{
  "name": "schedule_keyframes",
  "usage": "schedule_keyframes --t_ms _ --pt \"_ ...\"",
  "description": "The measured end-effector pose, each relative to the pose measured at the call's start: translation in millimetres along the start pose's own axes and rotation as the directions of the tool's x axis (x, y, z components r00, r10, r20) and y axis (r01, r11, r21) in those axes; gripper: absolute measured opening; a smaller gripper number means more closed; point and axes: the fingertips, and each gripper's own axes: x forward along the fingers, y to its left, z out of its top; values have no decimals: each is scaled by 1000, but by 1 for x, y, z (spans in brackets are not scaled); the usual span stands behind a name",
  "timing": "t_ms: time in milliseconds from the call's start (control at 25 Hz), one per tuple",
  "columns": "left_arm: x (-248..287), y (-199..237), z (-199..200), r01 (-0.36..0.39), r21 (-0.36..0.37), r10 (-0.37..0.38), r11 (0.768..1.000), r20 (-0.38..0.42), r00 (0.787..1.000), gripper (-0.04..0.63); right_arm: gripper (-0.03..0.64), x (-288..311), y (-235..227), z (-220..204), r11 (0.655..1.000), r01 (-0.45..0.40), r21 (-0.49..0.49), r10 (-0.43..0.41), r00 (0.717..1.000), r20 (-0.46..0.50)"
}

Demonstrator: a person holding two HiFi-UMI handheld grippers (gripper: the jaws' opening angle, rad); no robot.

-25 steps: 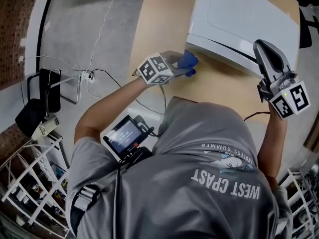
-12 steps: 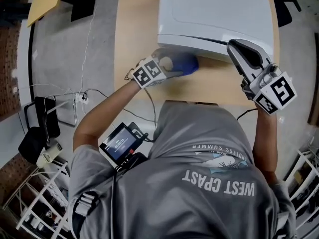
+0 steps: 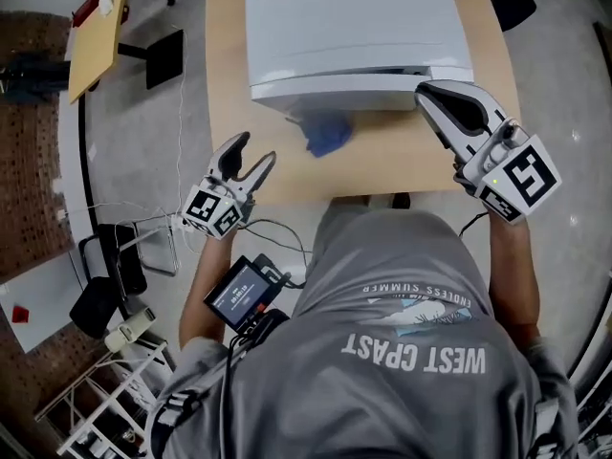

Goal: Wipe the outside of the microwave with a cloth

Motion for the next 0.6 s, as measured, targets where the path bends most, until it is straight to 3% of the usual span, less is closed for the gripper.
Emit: schedule_keyframes --t_ms 40,120,240,440,600 --pt "-19 3 8 -87 -28 89 996 63 994 292 25 -9 -1 3 1000 5 2 -5 1000 5" --pt "-51 -2 11 -238 -95 251 966 159 955 256 25 -34 2 5 1000 4 3 -4 1000 15" --pt "-70 -15 1 -366 -189 403 911 225 887 255 25 -62 10 2 1000 -17 0 17 1000 23" --pt "-88 -51 12 -442 -206 487 873 318 814 255 25 -100 31 -8 998 -60 -4 60 998 35" --pt "-100 -81 21 -458 -199 500 866 370 783 255 25 -124 45 -19 996 -94 -2 94 995 40"
